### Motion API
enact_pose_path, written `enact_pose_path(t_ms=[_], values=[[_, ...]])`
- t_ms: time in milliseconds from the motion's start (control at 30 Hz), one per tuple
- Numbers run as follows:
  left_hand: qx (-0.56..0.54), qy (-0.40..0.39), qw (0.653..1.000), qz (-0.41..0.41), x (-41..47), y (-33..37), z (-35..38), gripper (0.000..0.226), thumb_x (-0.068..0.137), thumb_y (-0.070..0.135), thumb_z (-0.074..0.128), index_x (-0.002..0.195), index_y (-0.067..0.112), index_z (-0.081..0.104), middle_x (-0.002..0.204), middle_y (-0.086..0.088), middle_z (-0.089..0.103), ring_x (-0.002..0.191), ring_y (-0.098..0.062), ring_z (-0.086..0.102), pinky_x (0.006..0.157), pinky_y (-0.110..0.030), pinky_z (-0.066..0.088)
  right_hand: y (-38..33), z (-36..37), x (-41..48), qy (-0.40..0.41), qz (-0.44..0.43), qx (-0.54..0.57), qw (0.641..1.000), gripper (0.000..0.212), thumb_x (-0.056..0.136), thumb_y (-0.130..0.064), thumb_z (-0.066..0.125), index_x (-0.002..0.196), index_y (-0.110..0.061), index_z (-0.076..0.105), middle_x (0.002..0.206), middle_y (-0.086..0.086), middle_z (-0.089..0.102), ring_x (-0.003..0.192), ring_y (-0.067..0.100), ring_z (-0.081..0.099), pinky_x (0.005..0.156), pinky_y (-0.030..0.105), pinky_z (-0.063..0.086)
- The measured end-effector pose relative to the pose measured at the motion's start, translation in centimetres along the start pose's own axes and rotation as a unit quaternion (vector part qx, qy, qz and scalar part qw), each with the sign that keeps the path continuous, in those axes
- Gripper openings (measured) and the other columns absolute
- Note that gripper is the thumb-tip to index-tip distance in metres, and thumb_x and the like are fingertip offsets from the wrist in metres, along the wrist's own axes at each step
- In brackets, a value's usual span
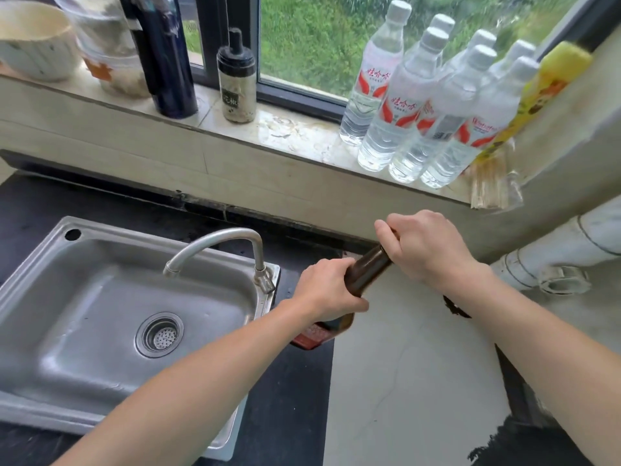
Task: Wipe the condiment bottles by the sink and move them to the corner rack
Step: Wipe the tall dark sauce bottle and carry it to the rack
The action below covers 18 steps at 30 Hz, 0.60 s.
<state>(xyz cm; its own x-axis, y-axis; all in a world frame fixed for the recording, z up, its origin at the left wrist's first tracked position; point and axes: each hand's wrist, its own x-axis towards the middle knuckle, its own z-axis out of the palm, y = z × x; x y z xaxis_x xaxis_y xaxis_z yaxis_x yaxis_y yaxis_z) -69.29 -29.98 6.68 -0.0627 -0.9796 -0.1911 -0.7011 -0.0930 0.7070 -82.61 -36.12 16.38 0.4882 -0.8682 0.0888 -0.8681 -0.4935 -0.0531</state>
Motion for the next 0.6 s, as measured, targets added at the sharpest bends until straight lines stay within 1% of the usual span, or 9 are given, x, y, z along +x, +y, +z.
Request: enact_pose_path(t_ms=[67,167,267,300,367,400,467,533,600], values=[[0.02,0.018,1.0,-0.004,-0.6,0.0,0.4,0.036,0.058,0.047,0.072,0.078,0.025,0.052,0.076,0.006,0.065,0.074,-0.023,0.061,0.069,-0.034,0.051,-1.1,-0.3,-0.1,-0.04,0.053,-0.034,0.997,0.04,0.097,-0.031,0.038,0.06,-0.015,0.044,0.058,0.003,0.035,0.068,0.034,0.043,0.062,0.034,0.033],[0.059,0.055,0.997,-0.018,-1.5,-0.1,1.0,0.035,0.062,0.046,0.071,0.079,0.027,0.047,0.074,0.007,0.057,0.07,-0.021,0.051,0.069,-0.032,0.039,-2.5,-0.6,0.0,-0.113,0.124,-0.066,0.984,0.027,0.093,-0.023,0.039,0.071,-0.012,0.05,0.067,0.006,0.042,0.074,0.033,0.046,0.066,0.034,0.036],[0.075,0.07,0.994,-0.033,-2.1,-0.1,1.4,0.035,0.064,0.046,0.071,0.08,0.028,0.044,0.073,0.006,0.054,0.07,-0.021,0.048,0.074,-0.034,0.04,-3.3,-0.7,0.4,-0.186,0.169,-0.08,0.965,0.013,0.09,-0.018,0.042,0.081,-0.013,0.051,0.081,0.008,0.049,0.079,0.033,0.048,0.069,0.033,0.036],[0.075,0.064,0.995,-0.032,-2.3,-0.3,1.5,0.036,0.065,0.046,0.071,0.08,0.028,0.044,0.074,0.006,0.054,0.07,-0.02,0.048,0.074,-0.034,0.04,-3.4,-0.6,0.5,-0.2,0.18,-0.074,0.96,0.014,0.09,-0.018,0.043,0.079,-0.013,0.05,0.082,0.008,0.05,0.08,0.033,0.049,0.07,0.033,0.037],[0.06,0.047,0.996,-0.034,-2.7,-0.8,1.3,0.035,0.063,0.045,0.071,0.078,0.027,0.044,0.074,0.006,0.056,0.07,-0.021,0.05,0.071,-0.033,0.039,-3.5,-0.3,0.3,-0.19,0.172,-0.05,0.965,0.026,0.092,-0.024,0.04,0.069,-0.014,0.046,0.079,0.008,0.05,0.079,0.033,0.05,0.069,0.033,0.038],[0.035,0.034,0.998,-0.036,-2.8,-1.2,0.9,0.034,0.062,0.043,0.072,0.076,0.027,0.046,0.074,0.005,0.057,0.071,-0.023,0.053,0.069,-0.033,0.041,-3.3,0.1,0.0,-0.149,0.137,-0.025,0.979,0.033,0.093,-0.03,0.038,0.064,-0.014,0.045,0.075,0.008,0.051,0.075,0.033,0.05,0.066,0.033,0.039],[-0.04,-0.014,0.999,-0.018,-3.0,-1.9,-0.1,0.031,0.058,0.039,0.074,0.069,0.028,0.047,0.07,0.006,0.056,0.069,-0.022,0.055,0.063,-0.032,0.043,-2.8,0.9,-1.7,-0.005,0.001,0.05,0.999,0.042,0.092,-0.04,0.035,0.063,-0.013,0.049,0.067,0.005,0.053,0.063,0.032,0.05,0.057,0.034,0.042],[-0.062,-0.078,0.994,0.033,-3.4,-2.2,-1.2,0.031,0.057,0.036,0.074,0.062,0.03,0.044,0.064,0.008,0.05,0.063,-0.017,0.049,0.057,-0.027,0.039,-2.1,1.1,-3.3,0.087,-0.148,0.076,0.982,0.04,0.094,-0.035,0.04,0.071,-0.009,0.06,0.067,0.004,0.056,0.051,0.027,0.049,0.048,0.031,0.042],[-0.048,-0.105,0.992,0.055,-3.9,-2.0,-1.7,0.031,0.058,0.036,0.074,0.062,0.031,0.043,0.063,0.009,0.049,0.061,-0.015,0.048,0.057,-0.026,0.036,-1.5,1.1,-3.9,0.116,-0.212,0.073,0.968,0.037,0.095,-0.026,0.044,0.069,-0.005,0.06,0.066,0.006,0.055,0.045,0.026,0.043,0.042,0.029,0.037]])
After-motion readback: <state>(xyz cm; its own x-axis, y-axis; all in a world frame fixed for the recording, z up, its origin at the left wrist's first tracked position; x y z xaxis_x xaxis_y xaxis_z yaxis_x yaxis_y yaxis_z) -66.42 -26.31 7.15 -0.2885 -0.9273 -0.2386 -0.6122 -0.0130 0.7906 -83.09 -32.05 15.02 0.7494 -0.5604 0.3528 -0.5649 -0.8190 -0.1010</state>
